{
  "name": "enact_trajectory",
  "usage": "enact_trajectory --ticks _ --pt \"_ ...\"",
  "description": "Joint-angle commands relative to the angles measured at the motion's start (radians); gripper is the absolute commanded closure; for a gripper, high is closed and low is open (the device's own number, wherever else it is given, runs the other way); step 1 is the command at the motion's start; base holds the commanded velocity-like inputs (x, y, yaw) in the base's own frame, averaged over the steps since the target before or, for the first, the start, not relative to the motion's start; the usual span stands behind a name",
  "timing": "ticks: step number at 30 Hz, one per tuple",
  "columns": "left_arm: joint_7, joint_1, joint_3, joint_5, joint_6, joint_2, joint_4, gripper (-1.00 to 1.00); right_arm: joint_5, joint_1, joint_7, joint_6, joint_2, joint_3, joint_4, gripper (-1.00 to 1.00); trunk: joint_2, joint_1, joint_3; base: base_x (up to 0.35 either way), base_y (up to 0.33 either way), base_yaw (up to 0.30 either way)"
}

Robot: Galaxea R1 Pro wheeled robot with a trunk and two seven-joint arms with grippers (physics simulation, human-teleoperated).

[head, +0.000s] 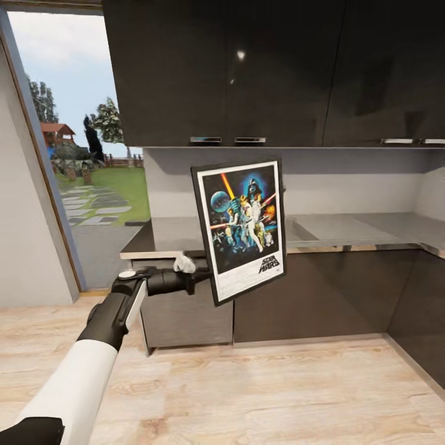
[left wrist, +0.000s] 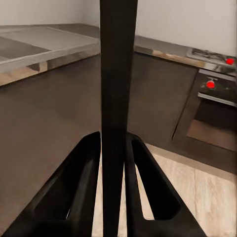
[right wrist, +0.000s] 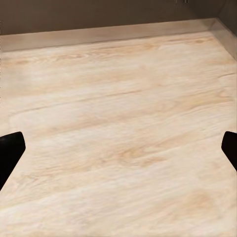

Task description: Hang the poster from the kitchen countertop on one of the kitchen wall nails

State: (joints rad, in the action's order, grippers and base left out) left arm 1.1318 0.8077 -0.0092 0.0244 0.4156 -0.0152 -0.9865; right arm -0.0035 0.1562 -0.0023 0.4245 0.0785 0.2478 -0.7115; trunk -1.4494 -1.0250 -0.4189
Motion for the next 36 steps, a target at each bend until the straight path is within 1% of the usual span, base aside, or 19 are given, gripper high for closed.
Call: enact_trajectory --ticks 1,4,7,8,10,12,13,15,17,21,23,25,26,27,28,31,32,33,36 --pt "0.015 -0.022 0.001 0.003 -0.010 0.008 -0.001 1.00 0.000 0.000 0.002 0.001 0.003 0.000 -0.010 -1.00 -0.001 0.000 -0.001 -0.009 0.000 0.000" --pt "0.044 -0.080 0.001 0.004 -0.068 0.028 0.000 1.00 0.000 0.000 0.008 -0.003 0.007 -0.004 -0.073 -1.00 -0.001 0.000 -0.001 -0.004 0.000 0.000" --pt "0.054 -0.130 0.001 0.004 -0.111 0.047 -0.001 1.00 0.003 0.000 0.041 -0.010 0.008 -0.011 -0.161 -1.00 -0.001 0.000 -0.001 -0.001 0.000 0.000" --pt "0.057 -0.156 0.001 0.004 -0.130 0.057 -0.001 1.00 0.004 0.000 0.074 -0.032 0.008 -0.013 -0.215 -1.00 -0.001 0.000 -0.001 0.000 0.000 0.000" --pt "0.060 -0.197 0.001 0.005 -0.165 0.069 -0.002 1.00 0.005 0.000 0.152 -0.125 0.008 -0.014 -0.313 -1.00 -0.001 0.000 -0.001 0.000 0.000 0.000" --pt "0.060 -0.217 0.001 0.005 -0.183 0.071 -0.002 1.00 0.005 0.000 0.199 -0.187 0.008 -0.013 -0.369 -1.00 -0.001 0.000 -0.001 0.000 0.000 0.000" --pt "0.061 -0.237 0.001 0.005 -0.200 0.074 -0.002 1.00 0.003 0.000 0.248 -0.245 0.008 -0.012 -0.424 -1.00 -0.001 0.000 -0.001 0.000 0.000 0.000" --pt "0.061 -0.261 0.001 0.006 -0.217 0.078 -0.002 1.00 0.001 0.000 0.323 -0.318 0.008 -0.008 -0.499 -1.00 -0.001 0.000 -0.001 0.000 0.000 0.000" --pt "0.062 -0.274 0.001 0.005 -0.226 0.082 -0.001 1.00 -0.002 0.000 0.383 -0.371 0.008 -0.002 -0.560 -1.00 -0.001 0.000 -0.001 0.000 0.000 0.000" --pt "0.064 -0.283 0.000 0.005 -0.231 0.088 -0.001 1.00 -0.005 0.000 0.463 -0.459 0.009 0.026 -0.647 -1.00 -0.001 0.000 -0.001 0.000 0.000 0.000" --pt "0.071 -0.285 -0.001 0.005 -0.232 0.091 0.000 1.00 -0.006 0.000 0.529 -0.514 0.010 0.037 -0.703 -1.00 -0.001 0.000 -0.001 0.000 0.000 0.000" --pt "0.100 -0.286 -0.003 0.006 -0.232 0.096 0.000 1.00 -0.006 -0.003 0.602 -0.558 0.010 0.043 -0.748 -1.00 -0.001 0.000 -0.001 0.000 0.000 0.000" --pt "0.138 -0.287 -0.004 0.008 -0.232 0.102 0.000 1.00 -0.006 -0.009 0.665 -0.584 0.016 0.060 -0.775 -1.00 -0.001 0.000 -0.001 0.000 0.000 0.000" --pt "0.149 -0.287 -0.004 0.010 -0.232 0.105 0.000 1.00 -0.006 -0.012 0.683 -0.590 0.020 0.067 -0.780 -1.00 -0.001 0.000 -0.001 0.000 0.000 0.000" --pt "0.167 -0.287 -0.004 0.018 -0.232 0.111 0.000 1.00 -0.006 -0.022 0.717 -0.602 0.034 0.080 -0.788 -1.00 -0.001 0.000 -0.001 0.000 0.000 0.000" --pt "0.190 -0.288 -0.004 0.035 -0.232 0.120 0.000 1.00 -0.007 -0.042 0.771 -0.641 0.066 0.092 -0.796 -1.00 -0.001 0.000 -0.001 0.000 0.000 0.000" --pt "0.205 -0.288 -0.005 0.045 -0.232 0.124 0.001 1.00 -0.008 -0.064 0.812 -0.681 0.090 0.096 -0.798 -1.00 -0.001 0.000 -0.001 0.000 0.000 0.000" --pt "0.232 -0.288 -0.005 0.057 -0.232 0.128 0.012 1.00 -0.007 -0.110 0.885 -0.752 0.122 0.100 -0.800 -1.00 -0.001 0.000 -0.001 0.000 0.000 0.000" --pt "0.278 -0.288 -0.005 0.065 -0.233 0.130 0.031 1.00 -0.007 -0.173 0.986 -0.834 0.153 0.103 -0.802 -1.00 -0.001 0.000 -0.001 0.000 0.000 0.000"
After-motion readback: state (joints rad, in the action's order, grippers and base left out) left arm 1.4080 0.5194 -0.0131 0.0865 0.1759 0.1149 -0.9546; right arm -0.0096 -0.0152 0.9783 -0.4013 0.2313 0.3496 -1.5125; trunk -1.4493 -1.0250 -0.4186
